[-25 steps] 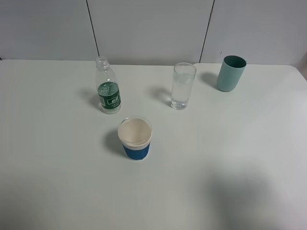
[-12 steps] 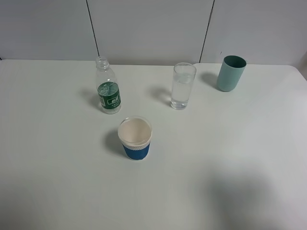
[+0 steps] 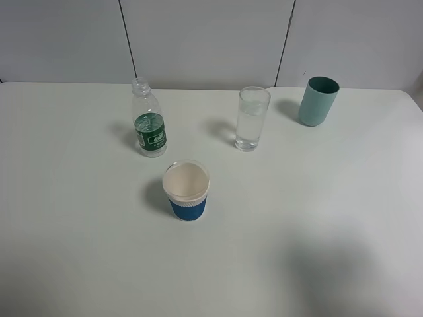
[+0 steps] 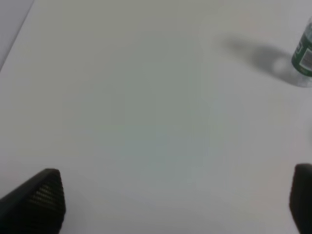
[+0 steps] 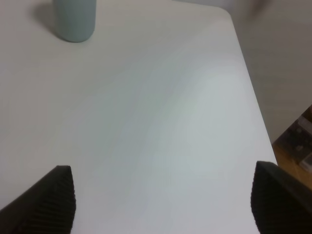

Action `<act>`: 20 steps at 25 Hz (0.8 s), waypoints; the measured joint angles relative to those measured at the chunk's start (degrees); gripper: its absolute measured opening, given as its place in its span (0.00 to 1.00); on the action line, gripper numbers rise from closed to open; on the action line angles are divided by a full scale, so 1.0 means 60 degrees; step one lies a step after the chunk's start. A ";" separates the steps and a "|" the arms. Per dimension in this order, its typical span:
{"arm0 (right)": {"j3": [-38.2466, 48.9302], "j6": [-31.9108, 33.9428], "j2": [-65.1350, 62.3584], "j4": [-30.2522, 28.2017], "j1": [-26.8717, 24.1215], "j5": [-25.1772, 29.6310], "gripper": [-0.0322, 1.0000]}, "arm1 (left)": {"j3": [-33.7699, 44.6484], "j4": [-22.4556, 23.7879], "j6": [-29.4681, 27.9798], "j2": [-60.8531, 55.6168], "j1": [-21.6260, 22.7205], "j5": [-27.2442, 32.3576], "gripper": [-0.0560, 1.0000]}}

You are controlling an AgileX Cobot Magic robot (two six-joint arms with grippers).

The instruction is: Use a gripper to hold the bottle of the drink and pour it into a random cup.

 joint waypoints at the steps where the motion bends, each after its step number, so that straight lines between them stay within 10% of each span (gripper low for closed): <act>1: 0.0000 0.0000 0.0000 0.0000 0.0000 0.0000 0.75 | 0.0000 0.0000 0.0000 0.0000 0.0000 0.0000 0.92; 20: 0.0000 0.0000 0.0000 0.0000 0.0000 0.0000 0.75 | 0.0000 0.0000 0.0000 0.0000 0.0000 0.0000 0.92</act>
